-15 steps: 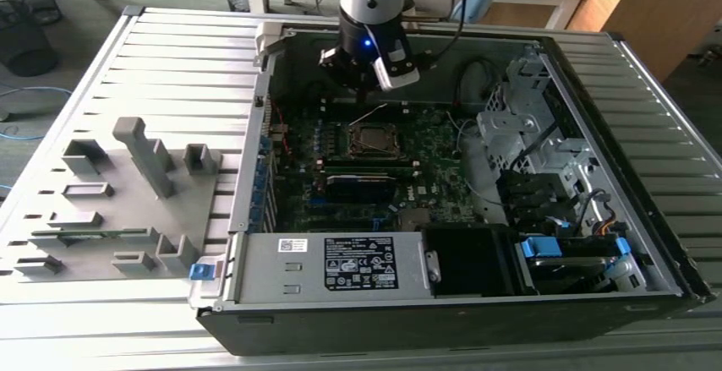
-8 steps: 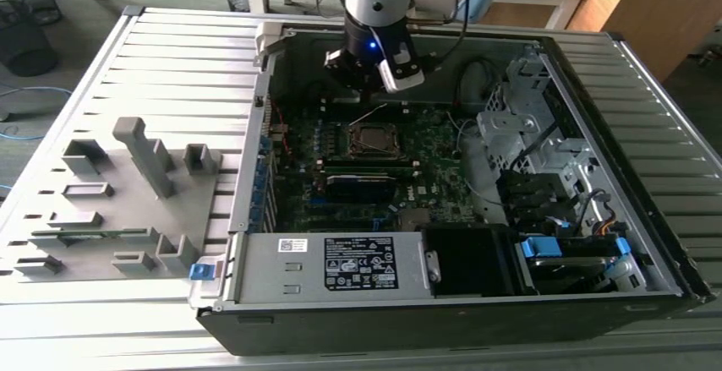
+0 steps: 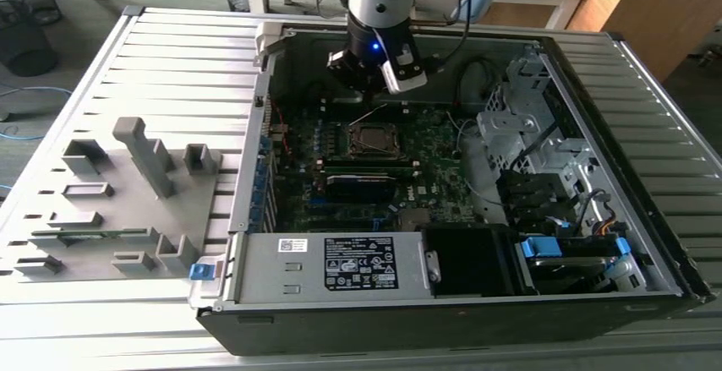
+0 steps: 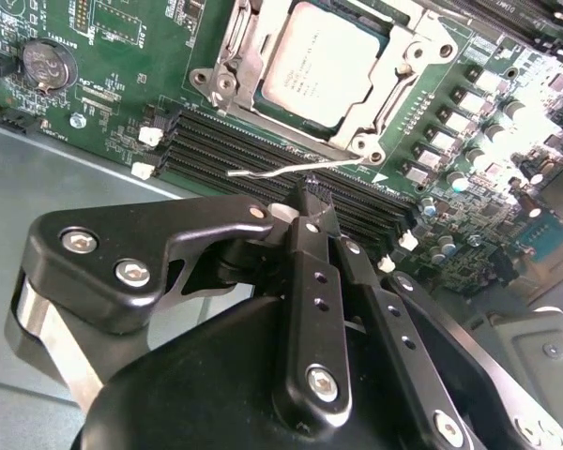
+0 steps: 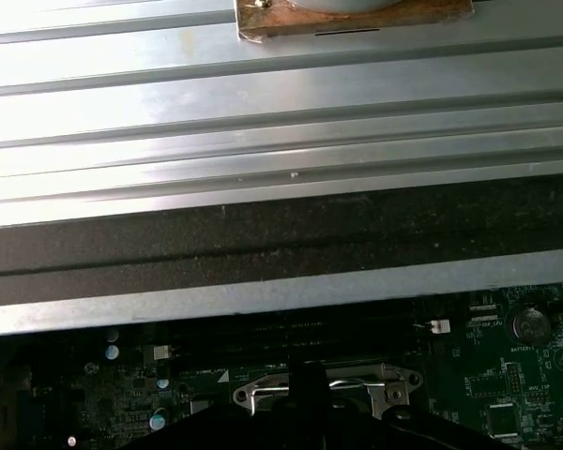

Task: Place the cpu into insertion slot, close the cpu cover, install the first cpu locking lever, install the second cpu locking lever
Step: 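Install the first cpu locking lever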

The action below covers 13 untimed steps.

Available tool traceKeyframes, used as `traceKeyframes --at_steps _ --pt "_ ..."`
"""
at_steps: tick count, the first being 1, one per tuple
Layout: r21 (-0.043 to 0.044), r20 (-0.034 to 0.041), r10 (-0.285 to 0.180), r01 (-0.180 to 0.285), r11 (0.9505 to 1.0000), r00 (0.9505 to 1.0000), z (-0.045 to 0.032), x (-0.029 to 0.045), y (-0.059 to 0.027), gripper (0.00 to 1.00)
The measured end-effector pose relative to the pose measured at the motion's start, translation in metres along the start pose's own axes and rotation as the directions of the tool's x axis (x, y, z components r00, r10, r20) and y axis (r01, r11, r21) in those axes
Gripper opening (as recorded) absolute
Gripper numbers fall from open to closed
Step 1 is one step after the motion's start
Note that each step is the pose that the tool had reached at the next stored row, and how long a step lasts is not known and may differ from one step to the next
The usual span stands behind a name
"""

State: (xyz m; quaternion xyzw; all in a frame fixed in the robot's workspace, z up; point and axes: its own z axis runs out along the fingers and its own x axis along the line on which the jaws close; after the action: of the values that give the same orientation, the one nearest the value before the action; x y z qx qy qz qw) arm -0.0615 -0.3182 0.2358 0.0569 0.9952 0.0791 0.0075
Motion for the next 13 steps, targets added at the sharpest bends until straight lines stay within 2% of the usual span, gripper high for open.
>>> traceKeyframes --at_steps 13 --pt "-0.0003 0.0001 0.000 0.000 1.0000 1.0000 0.0042 -0.0032 0.0001 0.11"
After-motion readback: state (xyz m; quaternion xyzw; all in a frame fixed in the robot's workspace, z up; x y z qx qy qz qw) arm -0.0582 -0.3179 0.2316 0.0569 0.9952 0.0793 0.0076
